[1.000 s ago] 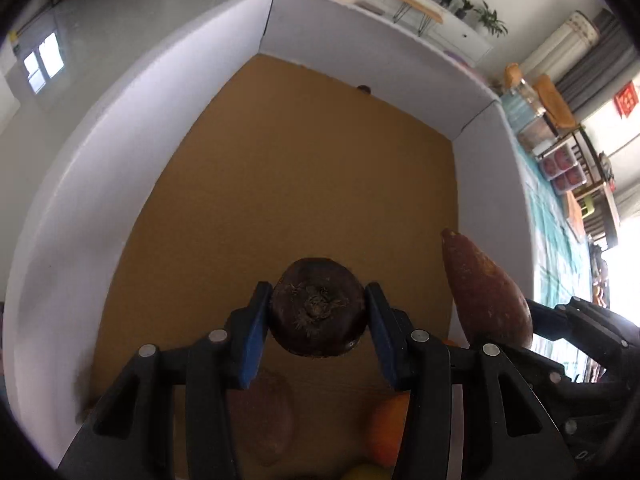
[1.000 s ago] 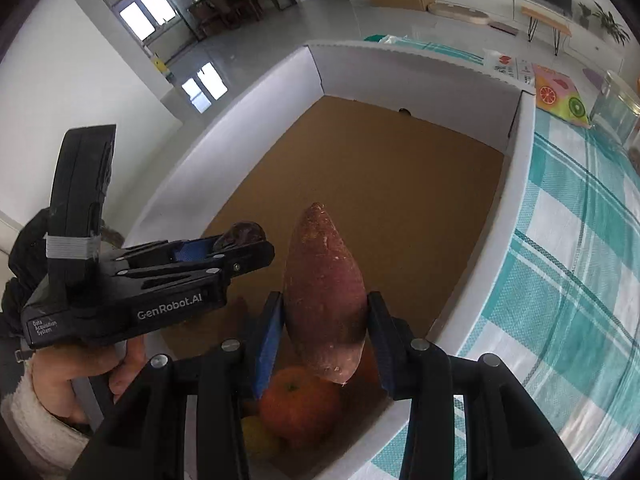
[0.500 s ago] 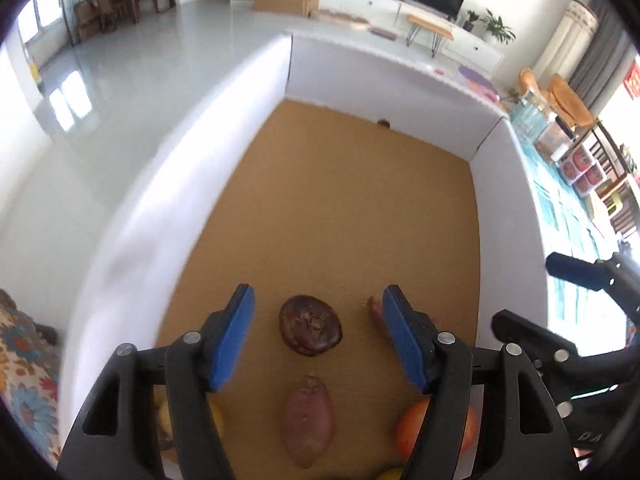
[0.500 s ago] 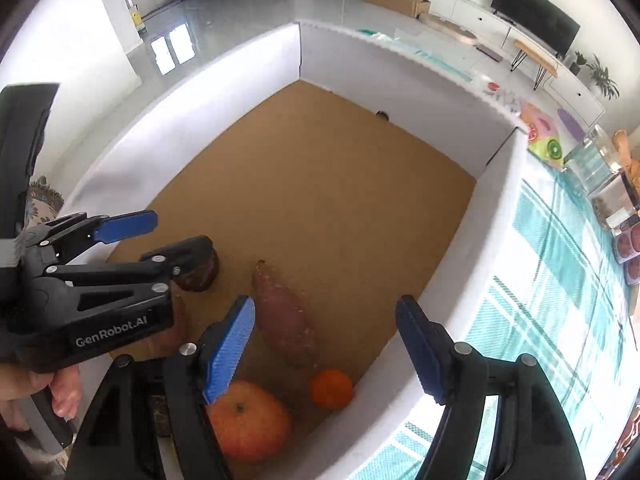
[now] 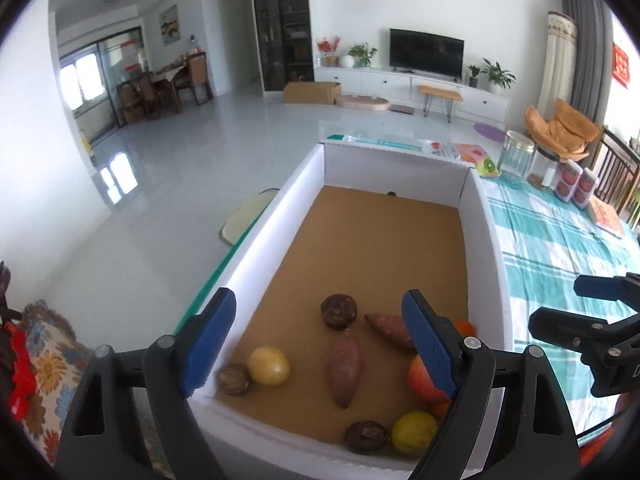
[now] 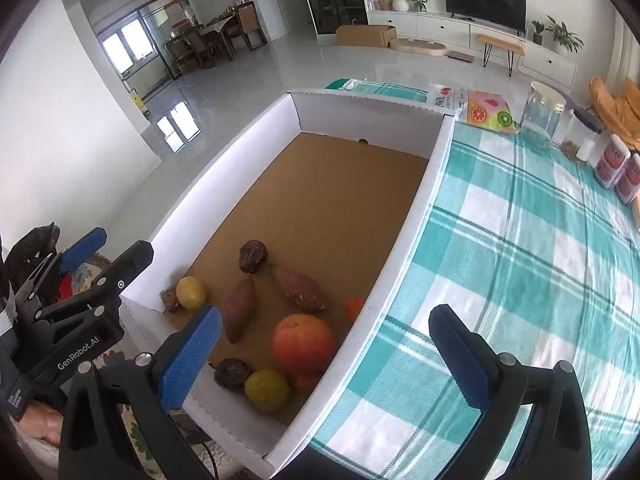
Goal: Organize fruits
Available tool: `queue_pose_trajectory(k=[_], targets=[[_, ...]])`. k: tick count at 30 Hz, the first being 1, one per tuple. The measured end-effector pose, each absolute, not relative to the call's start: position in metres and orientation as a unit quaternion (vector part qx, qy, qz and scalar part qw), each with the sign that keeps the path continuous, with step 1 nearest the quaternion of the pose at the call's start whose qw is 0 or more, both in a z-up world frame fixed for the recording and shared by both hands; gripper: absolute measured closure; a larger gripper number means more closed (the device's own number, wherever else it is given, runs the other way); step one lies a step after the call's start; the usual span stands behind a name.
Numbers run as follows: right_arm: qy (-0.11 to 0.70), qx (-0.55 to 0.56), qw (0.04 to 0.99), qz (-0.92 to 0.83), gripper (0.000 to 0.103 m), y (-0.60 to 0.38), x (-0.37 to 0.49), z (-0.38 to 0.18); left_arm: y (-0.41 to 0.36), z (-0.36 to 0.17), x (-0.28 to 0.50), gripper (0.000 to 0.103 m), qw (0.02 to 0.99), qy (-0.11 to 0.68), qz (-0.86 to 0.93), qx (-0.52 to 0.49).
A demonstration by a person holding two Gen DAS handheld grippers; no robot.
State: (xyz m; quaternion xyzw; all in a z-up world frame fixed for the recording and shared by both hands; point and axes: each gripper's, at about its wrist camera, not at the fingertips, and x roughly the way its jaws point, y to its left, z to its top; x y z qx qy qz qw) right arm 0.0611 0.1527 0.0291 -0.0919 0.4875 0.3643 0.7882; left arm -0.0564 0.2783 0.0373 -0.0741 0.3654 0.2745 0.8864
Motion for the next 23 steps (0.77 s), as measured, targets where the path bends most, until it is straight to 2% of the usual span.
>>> queue_pose_trajectory(k=[10, 23], targets=[[0.474, -0.112, 0.797, 0.358, 0.000, 0.163, 0.016, 0.032, 0.279, 0.039, -0.073, 0.016, 0.870, 0.370, 0.321, -0.056], [0.478, -0.129, 0.799, 0.341, 0.000, 0.170, 0.016, 0.023, 0.287, 0.030, -0.079, 0.016, 0.873, 0.382, 0.289, -0.094]])
